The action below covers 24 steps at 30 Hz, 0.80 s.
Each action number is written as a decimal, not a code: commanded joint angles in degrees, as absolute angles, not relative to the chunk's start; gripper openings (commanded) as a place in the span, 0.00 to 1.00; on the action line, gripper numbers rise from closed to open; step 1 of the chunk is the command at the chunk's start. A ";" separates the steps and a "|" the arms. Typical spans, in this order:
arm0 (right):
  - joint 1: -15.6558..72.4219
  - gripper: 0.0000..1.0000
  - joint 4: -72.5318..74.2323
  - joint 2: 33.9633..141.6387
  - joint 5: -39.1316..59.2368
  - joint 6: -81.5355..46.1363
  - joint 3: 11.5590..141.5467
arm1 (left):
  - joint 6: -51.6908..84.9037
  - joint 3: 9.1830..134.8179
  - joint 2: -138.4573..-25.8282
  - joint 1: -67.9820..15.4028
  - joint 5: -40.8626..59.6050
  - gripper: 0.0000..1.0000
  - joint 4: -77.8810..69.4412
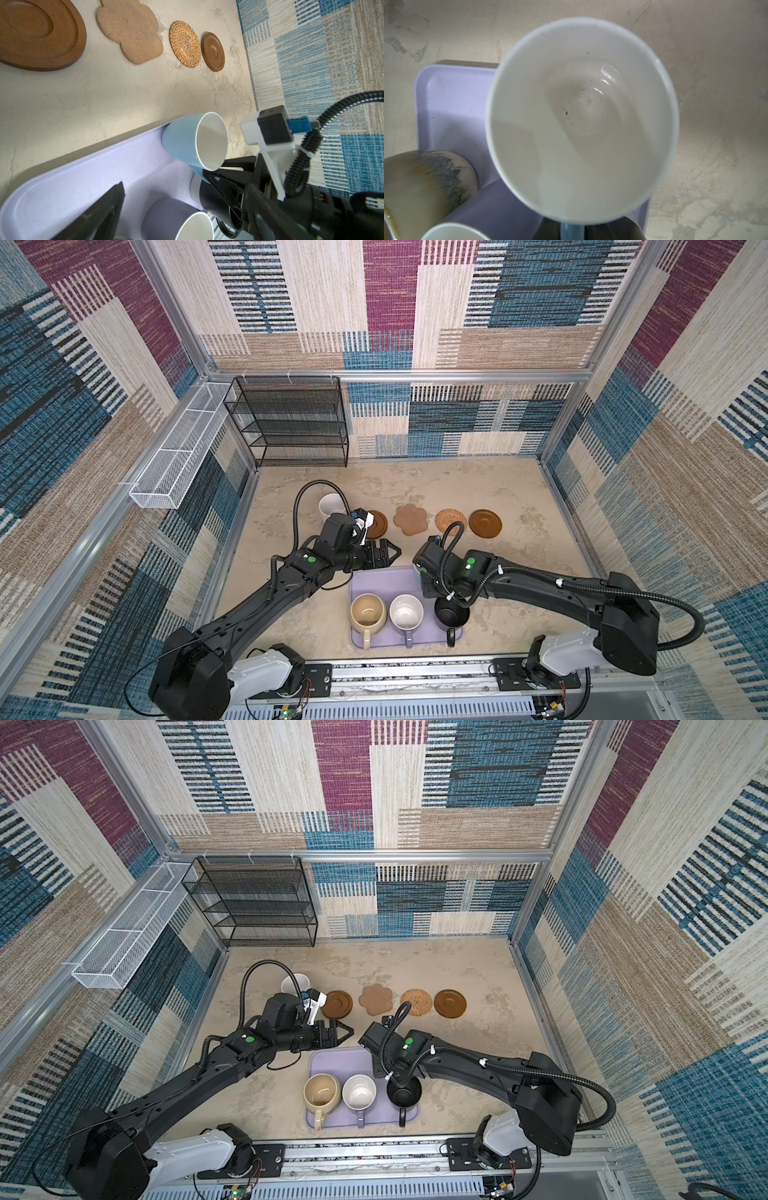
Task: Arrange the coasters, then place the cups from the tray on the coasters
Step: 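Grasp the light blue mug with right gripper and lift it off the tray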
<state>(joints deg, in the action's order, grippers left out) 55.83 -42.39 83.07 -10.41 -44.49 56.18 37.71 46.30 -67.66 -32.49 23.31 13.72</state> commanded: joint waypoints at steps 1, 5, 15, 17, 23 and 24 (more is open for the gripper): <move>55.20 0.23 -38.90 83.94 -11.92 -43.26 55.63 | 38.48 46.18 -67.50 -32.48 23.46 0.94 12.83; 54.85 0.23 -38.08 83.86 -11.67 -42.81 55.36 | 38.49 46.23 -67.46 -32.46 23.24 0.94 12.85; 54.15 0.02 -35.51 84.04 -12.28 -39.79 56.46 | 37.88 46.41 -66.79 -32.43 21.71 0.94 14.11; 54.32 0.00 -35.36 83.60 -12.23 -39.48 57.01 | 37.92 46.24 -66.48 -32.43 21.19 0.94 14.41; 54.54 0.00 -35.12 80.80 -13.37 -39.08 58.29 | 39.41 45.16 -64.94 -32.32 19.05 0.95 13.54; 54.58 0.00 -35.01 80.69 -13.45 -38.89 58.72 | 39.49 45.09 -64.56 -32.32 18.61 0.95 13.45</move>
<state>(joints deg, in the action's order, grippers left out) 54.41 -39.13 81.45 -11.18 -39.83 57.63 38.35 45.36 -65.30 -32.38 20.88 13.98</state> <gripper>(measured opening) 0.165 0.949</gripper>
